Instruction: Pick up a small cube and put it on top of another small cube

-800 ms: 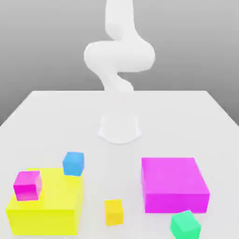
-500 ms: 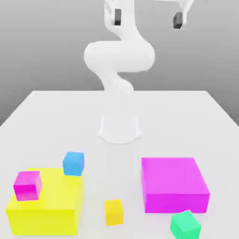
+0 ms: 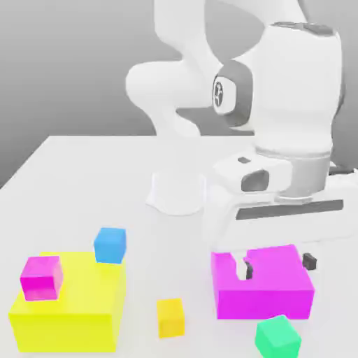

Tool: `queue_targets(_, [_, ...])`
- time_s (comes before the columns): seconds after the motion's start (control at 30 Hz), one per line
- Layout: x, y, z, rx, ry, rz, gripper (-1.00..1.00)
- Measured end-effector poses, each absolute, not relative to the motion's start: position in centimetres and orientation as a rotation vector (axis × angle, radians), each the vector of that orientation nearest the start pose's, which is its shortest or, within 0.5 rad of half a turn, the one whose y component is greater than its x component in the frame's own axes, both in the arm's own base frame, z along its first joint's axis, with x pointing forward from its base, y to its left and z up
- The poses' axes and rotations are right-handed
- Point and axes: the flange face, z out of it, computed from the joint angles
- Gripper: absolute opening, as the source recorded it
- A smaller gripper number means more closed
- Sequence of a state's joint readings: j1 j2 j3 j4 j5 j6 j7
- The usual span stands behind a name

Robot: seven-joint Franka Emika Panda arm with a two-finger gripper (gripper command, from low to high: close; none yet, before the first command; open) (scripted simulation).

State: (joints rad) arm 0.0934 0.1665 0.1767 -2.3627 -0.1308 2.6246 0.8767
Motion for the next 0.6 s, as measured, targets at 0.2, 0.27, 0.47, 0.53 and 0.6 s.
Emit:
queue_targets(0.2, [48.2,16.2,17.0,-3.058,0.711,-0.005,0.0])
queue_targets(0.27, [48.1,16.3,14.2,-3.059,0.709,-0.001,0.0])
queue_targets(0.47, [48.1,16.3,13.4,-3.06,0.708,-0.001,-1.0])
queue_targets(0.53, [48.1,16.3,13.5,-3.06,0.708,-0.001,-1.0])
queue_targets(0.6, [48.1,16.3,15.6,-3.059,0.709,0.0,-1.0])
